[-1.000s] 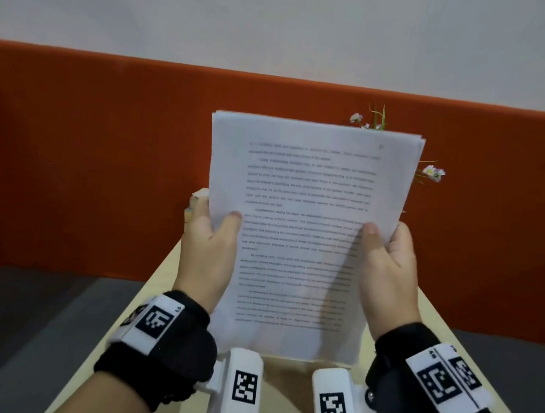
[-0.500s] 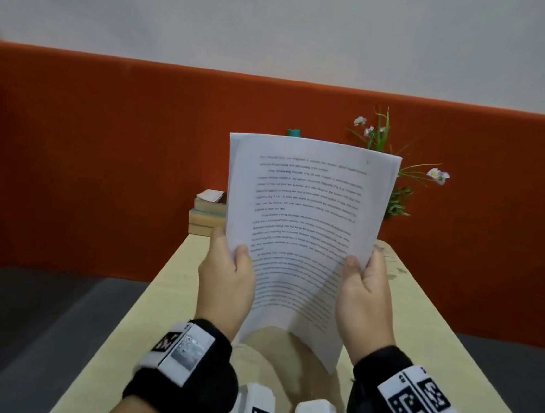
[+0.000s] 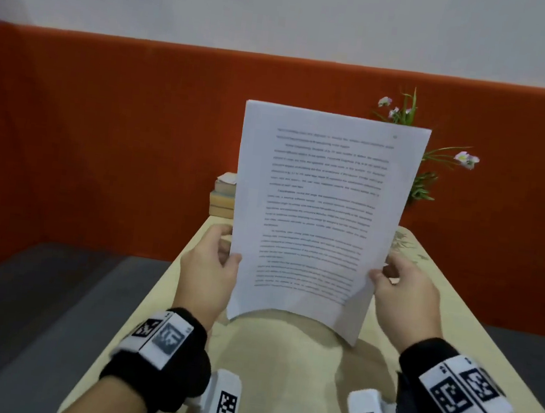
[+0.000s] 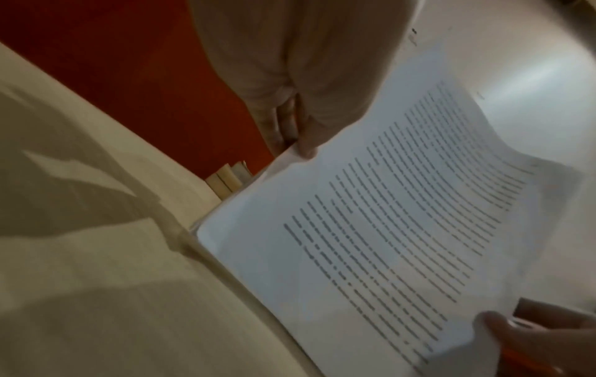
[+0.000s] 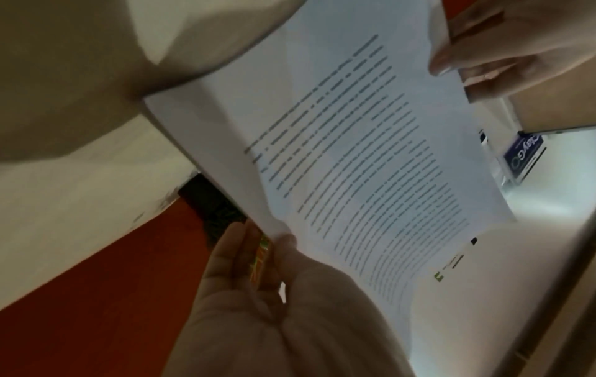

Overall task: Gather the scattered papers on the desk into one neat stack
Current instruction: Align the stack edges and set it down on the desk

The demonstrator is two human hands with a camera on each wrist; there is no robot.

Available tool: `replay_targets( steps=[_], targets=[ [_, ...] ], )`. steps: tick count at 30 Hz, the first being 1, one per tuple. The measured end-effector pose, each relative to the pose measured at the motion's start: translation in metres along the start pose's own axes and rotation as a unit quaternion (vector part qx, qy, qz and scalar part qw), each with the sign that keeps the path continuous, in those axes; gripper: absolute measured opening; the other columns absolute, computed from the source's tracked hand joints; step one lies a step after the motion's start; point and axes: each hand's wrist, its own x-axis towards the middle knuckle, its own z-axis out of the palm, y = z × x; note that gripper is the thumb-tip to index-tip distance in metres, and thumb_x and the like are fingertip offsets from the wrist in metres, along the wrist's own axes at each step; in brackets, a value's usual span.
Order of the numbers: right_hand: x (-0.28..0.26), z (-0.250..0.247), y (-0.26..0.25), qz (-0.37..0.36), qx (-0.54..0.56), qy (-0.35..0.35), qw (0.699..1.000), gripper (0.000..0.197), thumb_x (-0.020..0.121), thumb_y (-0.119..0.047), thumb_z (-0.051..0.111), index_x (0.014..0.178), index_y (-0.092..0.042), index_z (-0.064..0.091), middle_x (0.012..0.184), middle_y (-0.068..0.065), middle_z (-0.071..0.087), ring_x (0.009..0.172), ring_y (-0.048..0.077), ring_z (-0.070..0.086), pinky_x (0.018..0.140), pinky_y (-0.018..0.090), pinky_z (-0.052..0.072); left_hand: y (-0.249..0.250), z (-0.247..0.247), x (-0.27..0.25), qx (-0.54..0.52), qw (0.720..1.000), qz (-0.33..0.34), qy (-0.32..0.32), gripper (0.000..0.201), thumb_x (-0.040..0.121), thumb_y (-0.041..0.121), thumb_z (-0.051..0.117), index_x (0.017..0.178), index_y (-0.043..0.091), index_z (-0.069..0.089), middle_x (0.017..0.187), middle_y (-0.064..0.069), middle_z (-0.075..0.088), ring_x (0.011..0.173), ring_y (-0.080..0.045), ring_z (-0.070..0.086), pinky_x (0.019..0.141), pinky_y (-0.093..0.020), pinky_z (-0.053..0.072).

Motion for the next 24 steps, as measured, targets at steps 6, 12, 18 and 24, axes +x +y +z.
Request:
replay_targets(
  steps=[6, 12, 18, 24],
  targets=[
    [-0.012, -0.002, -0.023, -0.035, -0.022, -0.059, 0.997, 0.041, 0.090, -0.012, 0.060, 0.129, -0.022, 0.057, 0.081, -0.005, 0.060, 0.083, 0.022, 0.060, 0.075, 0.033, 0.047, -0.002, -0.052, -0.004, 0.038, 0.999, 0.026, -0.005, 0.045, 0.086, 0.007, 0.065, 0.128, 0.024, 0.062, 0.089, 0.002, 0.072, 0.079, -0.011, 0.063, 0.081, -0.024, 0.053],
    [-0.044, 0.025, -0.025, 0.017, -0.003, -0.195, 0.981, 0.059, 0.086, -0.009, 0.066, 0.139, -0.024, 0.046, 0.081, 0.004, 0.069, 0.076, 0.021, 0.067, 0.077, 0.039, 0.056, -0.028, -0.101, -0.015, 0.052, 0.992, -0.071, -0.093, 0.040, 0.084, 0.001, 0.066, 0.118, 0.021, 0.069, 0.085, 0.012, 0.076, 0.078, -0.004, 0.069, 0.077, -0.019, 0.057],
    [-0.064, 0.054, -0.026, 0.075, -0.014, -0.266, 0.961, 0.059, 0.084, -0.006, 0.067, 0.137, -0.020, 0.046, 0.082, 0.002, 0.062, 0.071, 0.018, 0.064, 0.059, 0.028, 0.052, -0.060, -0.113, -0.018, 0.162, 0.963, -0.136, -0.169, 0.035, 0.079, -0.002, 0.069, 0.107, 0.019, 0.075, 0.070, 0.005, 0.069, 0.056, -0.007, 0.053, 0.061, -0.020, 0.049],
    [-0.073, 0.066, -0.024, 0.114, -0.044, -0.296, 0.947, 0.055, 0.083, -0.004, 0.067, 0.135, -0.013, 0.049, 0.102, 0.007, 0.064, 0.070, 0.016, 0.062, 0.050, 0.020, 0.044, -0.076, -0.112, -0.013, 0.230, 0.930, -0.176, -0.225, 0.026, 0.076, 0.002, 0.071, 0.092, 0.021, 0.080, 0.083, -0.008, 0.076, 0.065, -0.017, 0.061, 0.062, -0.028, 0.054]
  ],
)
